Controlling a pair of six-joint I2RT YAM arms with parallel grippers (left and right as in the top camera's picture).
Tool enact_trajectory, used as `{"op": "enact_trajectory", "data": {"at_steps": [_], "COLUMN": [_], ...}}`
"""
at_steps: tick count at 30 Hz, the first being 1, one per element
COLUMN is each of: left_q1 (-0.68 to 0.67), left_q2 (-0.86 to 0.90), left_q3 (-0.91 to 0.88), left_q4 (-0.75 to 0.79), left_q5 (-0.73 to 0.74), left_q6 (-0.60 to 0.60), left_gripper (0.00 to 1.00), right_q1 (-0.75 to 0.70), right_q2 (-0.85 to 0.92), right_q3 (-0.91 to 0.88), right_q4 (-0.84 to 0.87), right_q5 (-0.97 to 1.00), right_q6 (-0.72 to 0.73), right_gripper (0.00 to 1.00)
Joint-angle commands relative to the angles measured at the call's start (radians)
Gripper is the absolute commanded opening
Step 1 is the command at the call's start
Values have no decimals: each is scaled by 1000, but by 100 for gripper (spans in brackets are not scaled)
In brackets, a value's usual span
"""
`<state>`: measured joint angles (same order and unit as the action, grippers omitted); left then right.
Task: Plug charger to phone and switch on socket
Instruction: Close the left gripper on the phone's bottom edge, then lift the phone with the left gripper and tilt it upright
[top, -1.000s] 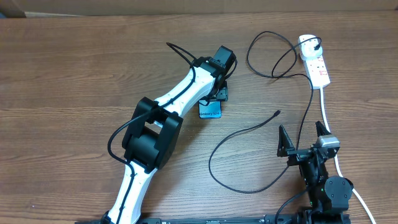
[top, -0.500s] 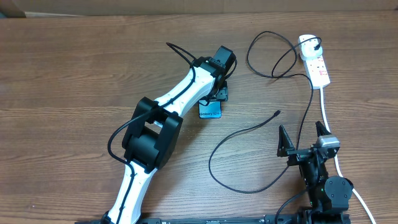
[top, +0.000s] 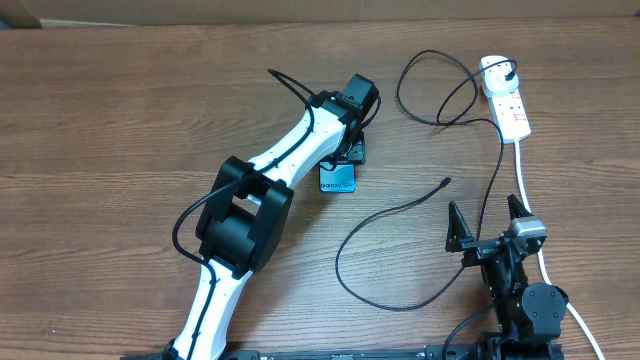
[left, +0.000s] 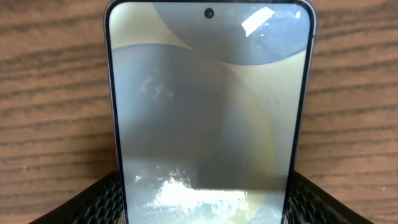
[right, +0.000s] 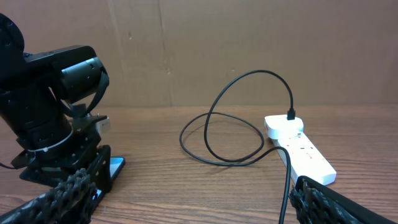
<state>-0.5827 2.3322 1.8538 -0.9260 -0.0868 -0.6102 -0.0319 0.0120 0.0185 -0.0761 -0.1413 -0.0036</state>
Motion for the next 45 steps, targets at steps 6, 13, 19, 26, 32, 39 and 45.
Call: {"op": "enact_trajectory", "data": {"at_steps": [6, 13, 19, 26, 32, 39, 45], "left_q1": [-5, 4, 40, 98, 160, 214, 274], "left_q2": [16, 16, 16, 16, 14, 13, 13], "left_q3": [39, 86, 102, 102, 123, 166, 182], "left_q4": [-64, -103, -113, -128, -155, -189, -188], "left_q5": [62, 117, 191, 272, 433, 604, 887], "left_q6": [2, 2, 2, 2, 2, 5, 5], "left_gripper": [69, 70, 69, 67, 65, 64, 64], "right_q1": [5, 5, 5, 5, 5, 5, 5], "right_q2": [-7, -7, -7, -7, -7, -7, -7], "right_q3": [-10, -10, -10, -10, -10, -10, -10], "right_q4": [3, 3, 3, 3, 3, 3, 3], "right_q5": [10, 10, 10, 10, 10, 10, 10], "right_q6": [-4, -4, -4, -4, -4, -4, -4], "right_gripper": [100, 100, 100, 100, 100, 100, 100]}}
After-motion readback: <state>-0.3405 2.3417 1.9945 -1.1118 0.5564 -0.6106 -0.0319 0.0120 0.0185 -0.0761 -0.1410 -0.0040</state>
